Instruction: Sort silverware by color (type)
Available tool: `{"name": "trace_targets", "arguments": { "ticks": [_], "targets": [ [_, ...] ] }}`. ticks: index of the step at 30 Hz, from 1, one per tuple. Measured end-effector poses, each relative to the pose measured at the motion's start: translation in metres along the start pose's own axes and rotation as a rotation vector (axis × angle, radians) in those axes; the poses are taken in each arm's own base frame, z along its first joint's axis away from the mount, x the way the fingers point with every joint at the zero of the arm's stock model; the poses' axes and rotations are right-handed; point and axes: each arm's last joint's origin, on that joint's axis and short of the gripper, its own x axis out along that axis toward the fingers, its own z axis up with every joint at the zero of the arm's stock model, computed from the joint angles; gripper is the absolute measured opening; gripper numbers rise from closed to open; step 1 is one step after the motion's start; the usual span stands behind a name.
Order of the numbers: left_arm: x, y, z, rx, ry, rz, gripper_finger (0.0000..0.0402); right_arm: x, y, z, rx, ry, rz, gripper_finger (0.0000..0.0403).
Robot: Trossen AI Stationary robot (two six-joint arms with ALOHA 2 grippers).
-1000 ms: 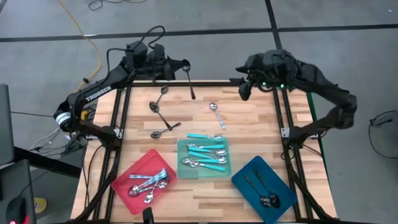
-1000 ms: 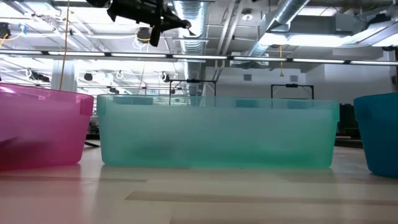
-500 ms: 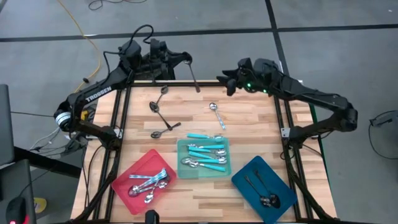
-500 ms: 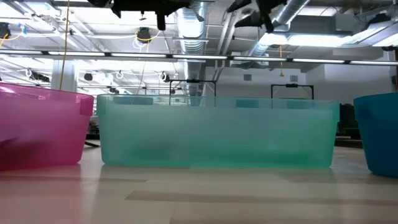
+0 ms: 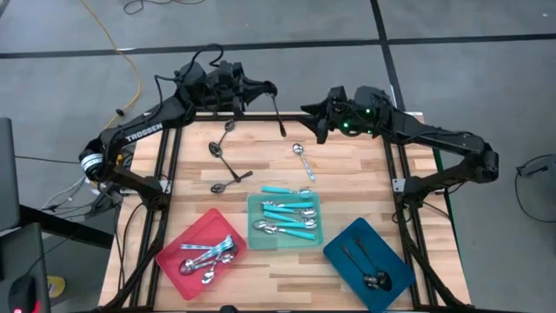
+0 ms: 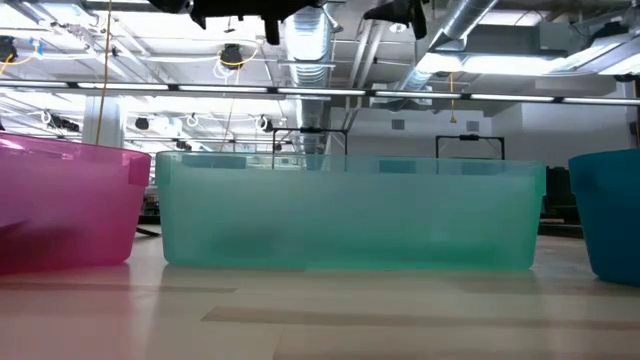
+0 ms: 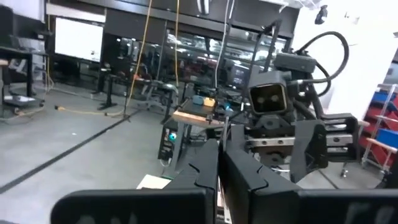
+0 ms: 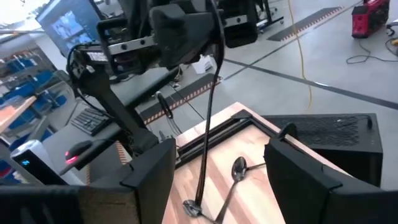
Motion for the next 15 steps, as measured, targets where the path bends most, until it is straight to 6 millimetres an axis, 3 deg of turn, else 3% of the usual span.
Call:
{"name": "trace_targets", "arguments": {
  "ticks": [6,15],
  "targets": [
    [0.003,-0.006,-0.003,-0.037,0.017,-0.003,0.0000,0.000,0.006,0.001,-0.006,-0.029,0.026,0.0265],
    [0.002,-0.005,-0.003,-0.062,0.006,0.107,0.0000,-0.014,-0.002,0.032,-0.100,-0.239,0.132,0.0265]
  ]
}}
